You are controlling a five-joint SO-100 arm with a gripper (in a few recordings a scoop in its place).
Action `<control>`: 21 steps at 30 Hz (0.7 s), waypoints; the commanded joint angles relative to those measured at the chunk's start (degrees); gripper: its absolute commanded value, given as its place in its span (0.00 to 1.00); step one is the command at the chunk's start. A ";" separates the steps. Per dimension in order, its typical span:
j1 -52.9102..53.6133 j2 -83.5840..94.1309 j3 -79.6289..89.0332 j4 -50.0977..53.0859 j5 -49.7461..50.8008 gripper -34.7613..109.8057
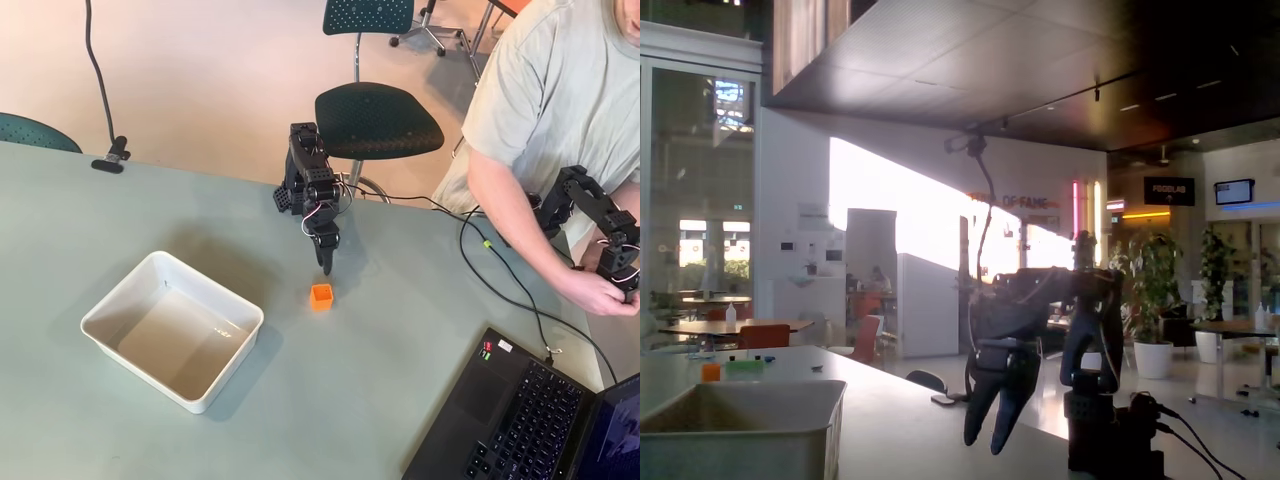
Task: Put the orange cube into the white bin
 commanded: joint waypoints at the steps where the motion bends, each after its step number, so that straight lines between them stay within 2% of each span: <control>1: -0.35 -0.09 -1.67 1.05 0.26 0.56; 10: -0.26 -7.03 -2.46 6.06 0.26 0.72; 17: -0.26 -8.00 -2.72 5.10 0.18 0.74; 21: -0.18 -14.15 -7.29 5.80 0.18 0.74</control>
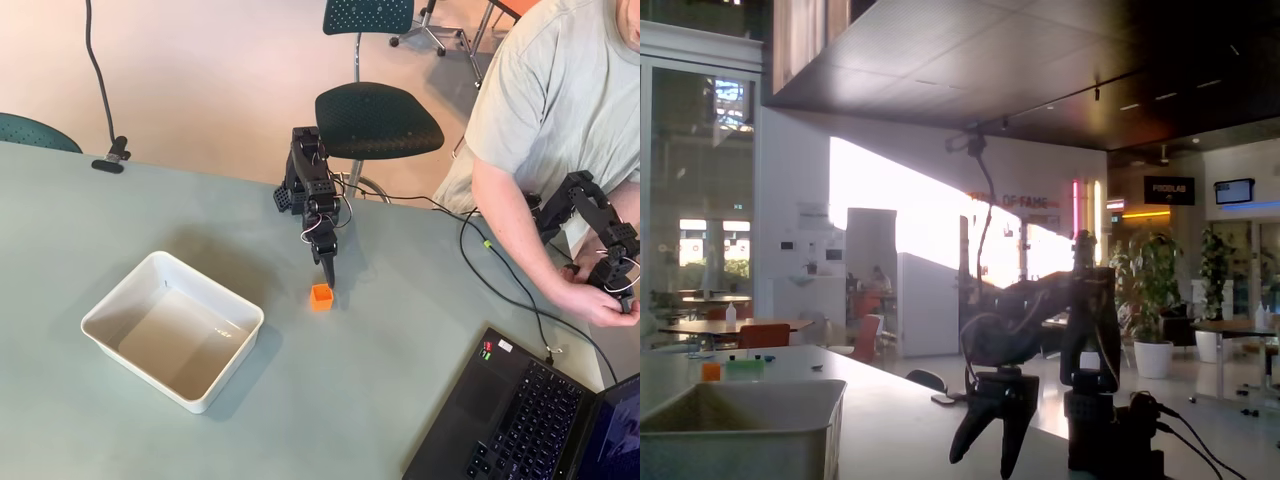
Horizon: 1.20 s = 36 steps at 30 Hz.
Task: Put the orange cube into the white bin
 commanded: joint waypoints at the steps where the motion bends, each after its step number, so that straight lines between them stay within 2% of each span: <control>1: -0.18 -4.83 -5.80 0.44 0.18 0.74; 12: -0.26 -20.65 -13.80 0.62 0.26 0.74; 36: 0.88 -21.36 -13.89 -0.44 0.18 0.73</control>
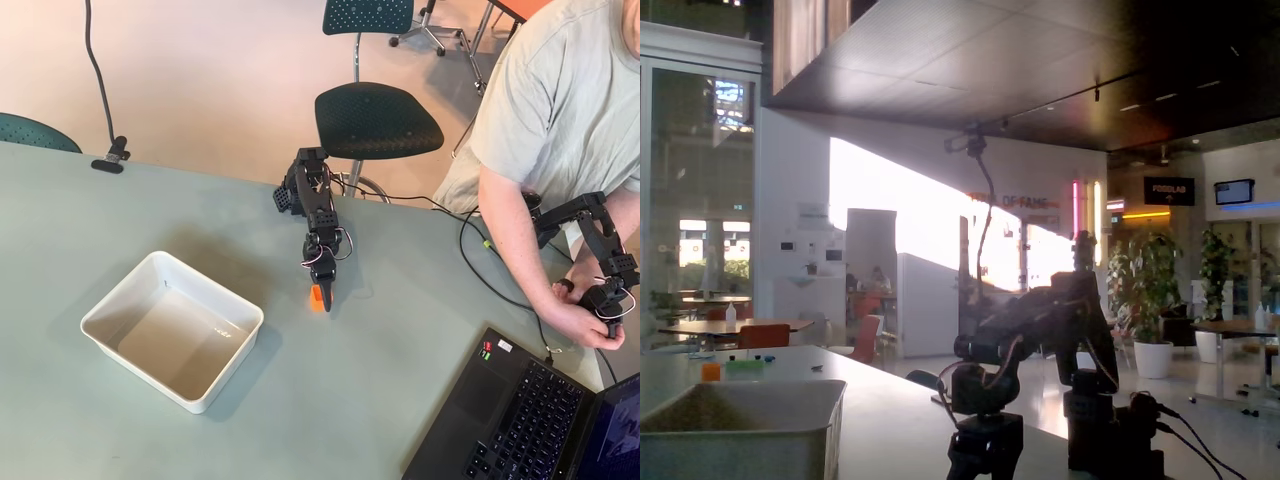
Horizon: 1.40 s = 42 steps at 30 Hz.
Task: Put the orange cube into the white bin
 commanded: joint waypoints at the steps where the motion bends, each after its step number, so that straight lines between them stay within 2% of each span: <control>1: -0.09 0.26 -1.93 -0.35 0.00 0.73; 6: -0.09 0.26 -1.93 -0.44 0.00 0.71; 14: -0.09 0.35 -1.93 -0.44 0.00 0.61; 36: -0.09 0.35 -1.93 -0.44 0.00 0.60; 42: -0.09 0.35 -1.93 -0.44 0.00 0.55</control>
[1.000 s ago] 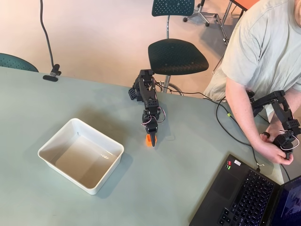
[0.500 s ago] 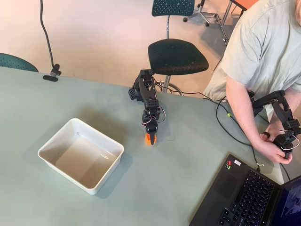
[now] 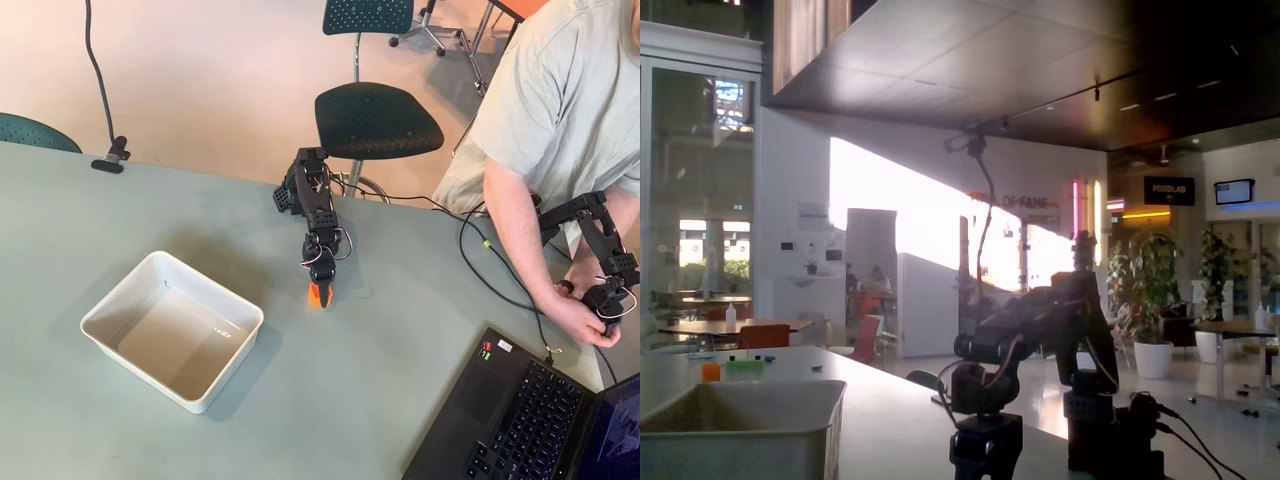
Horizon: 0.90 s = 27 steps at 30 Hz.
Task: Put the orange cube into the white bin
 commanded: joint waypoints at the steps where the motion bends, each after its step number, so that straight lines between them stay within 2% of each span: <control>1: -0.09 0.35 -1.85 0.00 0.00 0.54; 10: -0.09 0.44 -1.76 0.09 0.09 0.54; 27: -0.18 0.44 -1.67 0.18 0.18 0.47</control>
